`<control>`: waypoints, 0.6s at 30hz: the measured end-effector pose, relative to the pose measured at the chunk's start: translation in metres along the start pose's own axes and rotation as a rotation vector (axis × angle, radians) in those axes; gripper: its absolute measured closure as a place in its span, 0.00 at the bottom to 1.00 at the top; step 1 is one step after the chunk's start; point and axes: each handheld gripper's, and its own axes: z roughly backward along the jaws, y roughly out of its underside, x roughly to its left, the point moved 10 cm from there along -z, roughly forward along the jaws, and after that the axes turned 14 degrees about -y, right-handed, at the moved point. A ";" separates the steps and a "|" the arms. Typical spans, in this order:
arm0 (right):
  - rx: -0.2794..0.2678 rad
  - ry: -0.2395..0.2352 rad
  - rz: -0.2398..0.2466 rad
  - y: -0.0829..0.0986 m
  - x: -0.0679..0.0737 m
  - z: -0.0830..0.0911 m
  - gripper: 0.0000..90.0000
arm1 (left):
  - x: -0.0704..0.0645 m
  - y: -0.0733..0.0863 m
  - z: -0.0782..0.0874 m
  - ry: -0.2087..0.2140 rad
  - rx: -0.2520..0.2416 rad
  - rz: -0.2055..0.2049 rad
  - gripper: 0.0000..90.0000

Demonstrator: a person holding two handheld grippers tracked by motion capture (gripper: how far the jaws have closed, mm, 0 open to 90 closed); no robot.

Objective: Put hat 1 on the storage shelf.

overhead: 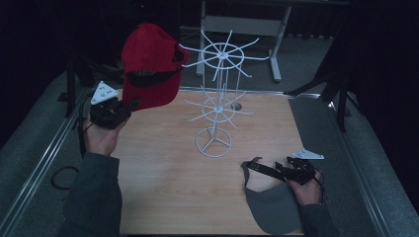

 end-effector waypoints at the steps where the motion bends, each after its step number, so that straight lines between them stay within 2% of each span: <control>1: 0.000 0.000 0.000 0.000 0.000 0.000 0.44 | 0.000 -0.001 0.000 0.000 -0.003 0.002 0.95; 18: 0.000 0.000 0.001 0.000 0.000 0.000 0.44 | 0.002 -0.022 0.005 -0.003 -0.054 0.040 0.95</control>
